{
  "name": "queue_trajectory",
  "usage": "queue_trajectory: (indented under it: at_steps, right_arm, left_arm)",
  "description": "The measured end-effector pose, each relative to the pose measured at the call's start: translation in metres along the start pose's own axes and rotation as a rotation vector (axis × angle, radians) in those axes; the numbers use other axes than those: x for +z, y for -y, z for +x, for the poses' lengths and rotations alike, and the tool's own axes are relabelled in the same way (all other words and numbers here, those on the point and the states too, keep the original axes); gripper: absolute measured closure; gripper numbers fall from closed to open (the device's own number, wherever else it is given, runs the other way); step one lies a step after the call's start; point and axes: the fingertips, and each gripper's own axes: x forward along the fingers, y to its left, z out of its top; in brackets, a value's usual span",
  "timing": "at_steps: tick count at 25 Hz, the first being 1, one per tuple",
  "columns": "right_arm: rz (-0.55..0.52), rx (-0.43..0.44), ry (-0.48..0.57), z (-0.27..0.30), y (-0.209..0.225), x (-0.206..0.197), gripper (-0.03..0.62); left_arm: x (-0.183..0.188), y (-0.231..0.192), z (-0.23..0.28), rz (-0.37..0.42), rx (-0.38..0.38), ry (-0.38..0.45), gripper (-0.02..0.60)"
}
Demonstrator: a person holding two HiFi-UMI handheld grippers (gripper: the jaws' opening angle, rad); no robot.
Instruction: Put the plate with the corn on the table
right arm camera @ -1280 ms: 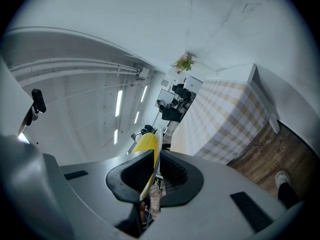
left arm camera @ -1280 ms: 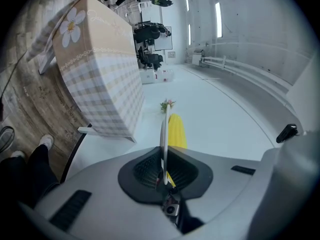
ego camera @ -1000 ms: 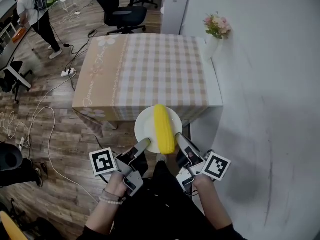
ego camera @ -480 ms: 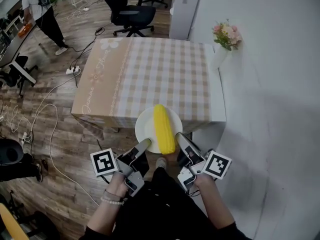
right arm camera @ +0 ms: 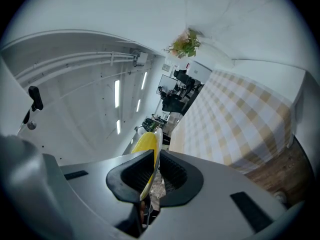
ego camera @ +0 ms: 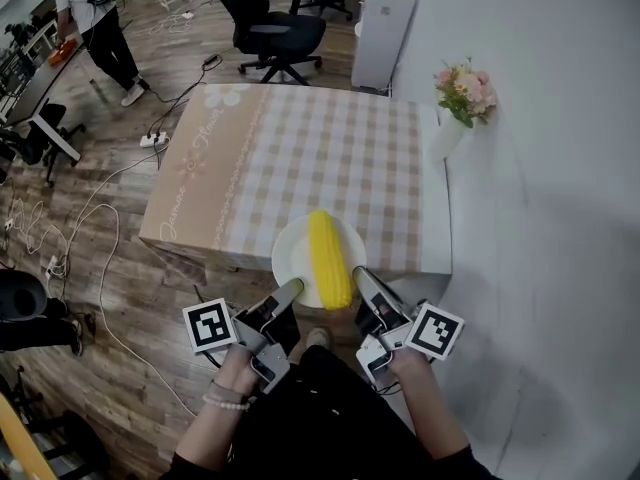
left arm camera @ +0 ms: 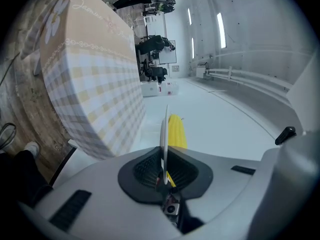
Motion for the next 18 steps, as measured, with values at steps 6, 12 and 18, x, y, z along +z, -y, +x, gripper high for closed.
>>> queue_trajectory:
  at_steps: [6, 12, 18]
  right_arm:
    - [0.005, 0.013, -0.008, 0.005, 0.009, 0.018, 0.53]
    - [0.014, 0.014, -0.014, 0.008, 0.014, 0.024, 0.53]
    - [0.024, 0.004, -0.008, 0.011, 0.02, 0.029, 0.53]
  left_arm:
    - [0.005, 0.002, 0.018, 0.001, 0.0, 0.019, 0.549]
    - [0.007, 0.0, 0.026, 0.002, 0.019, 0.019, 0.549]
    - [0.011, -0.003, 0.034, -0.008, 0.028, 0.007, 0.549]
